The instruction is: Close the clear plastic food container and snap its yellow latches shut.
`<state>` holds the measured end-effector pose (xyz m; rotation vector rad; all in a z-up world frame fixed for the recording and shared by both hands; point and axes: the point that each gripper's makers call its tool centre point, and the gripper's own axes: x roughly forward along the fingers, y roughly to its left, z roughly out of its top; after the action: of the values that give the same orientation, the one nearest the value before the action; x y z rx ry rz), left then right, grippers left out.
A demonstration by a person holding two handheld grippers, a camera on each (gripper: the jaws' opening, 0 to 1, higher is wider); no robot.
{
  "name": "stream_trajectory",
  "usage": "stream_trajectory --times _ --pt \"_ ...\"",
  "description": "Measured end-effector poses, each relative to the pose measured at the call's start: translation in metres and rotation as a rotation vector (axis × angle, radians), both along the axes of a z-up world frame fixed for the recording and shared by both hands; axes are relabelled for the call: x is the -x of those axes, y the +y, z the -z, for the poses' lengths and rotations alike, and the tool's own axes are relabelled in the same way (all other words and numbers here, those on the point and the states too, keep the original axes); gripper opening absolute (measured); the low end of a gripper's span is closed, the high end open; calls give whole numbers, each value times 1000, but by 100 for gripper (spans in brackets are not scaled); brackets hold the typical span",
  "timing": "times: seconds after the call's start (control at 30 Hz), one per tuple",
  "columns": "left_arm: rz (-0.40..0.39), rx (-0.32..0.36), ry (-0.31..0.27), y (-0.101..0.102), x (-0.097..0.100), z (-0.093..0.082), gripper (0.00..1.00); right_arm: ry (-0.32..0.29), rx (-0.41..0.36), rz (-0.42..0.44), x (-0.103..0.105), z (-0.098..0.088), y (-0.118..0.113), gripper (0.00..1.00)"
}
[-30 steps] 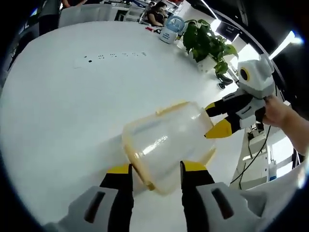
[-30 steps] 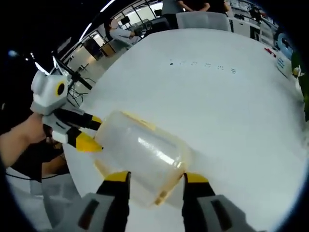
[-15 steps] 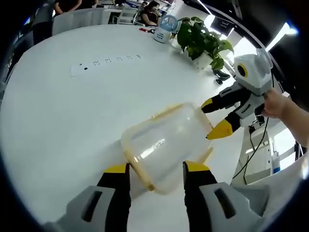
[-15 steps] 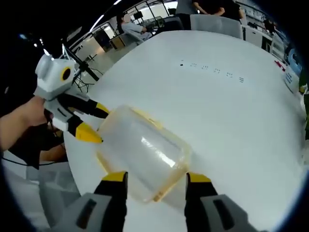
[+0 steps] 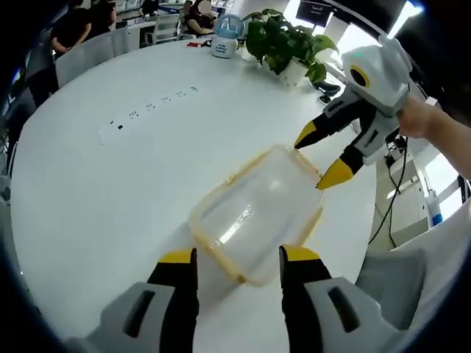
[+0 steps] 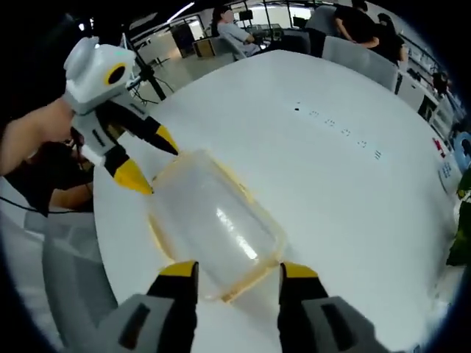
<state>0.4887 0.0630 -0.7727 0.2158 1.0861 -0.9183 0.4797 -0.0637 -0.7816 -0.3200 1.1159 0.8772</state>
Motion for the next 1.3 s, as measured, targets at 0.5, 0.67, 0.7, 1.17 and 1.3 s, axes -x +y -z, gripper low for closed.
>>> stream_trajectory --times 0.5,0.67,0.7,1.17,1.3 --pt "161 -30 -57 -2 0 -7 41 -31 42 -138 0 -6 5 38" --pt "248 -59 -77 -4 4 -7 40 -44 66 -189 -1 -7 6 37" --pt "268 -66 -85 -5 4 -7 39 -45 70 -196 -1 -7 6 37" --pt "407 -57 -133 -21 2 -10 35 -54 65 -274 -3 -8 17 29" --pt "431 -71 -135 -22 4 -7 34 -57 66 -306 -2 -7 22 29"
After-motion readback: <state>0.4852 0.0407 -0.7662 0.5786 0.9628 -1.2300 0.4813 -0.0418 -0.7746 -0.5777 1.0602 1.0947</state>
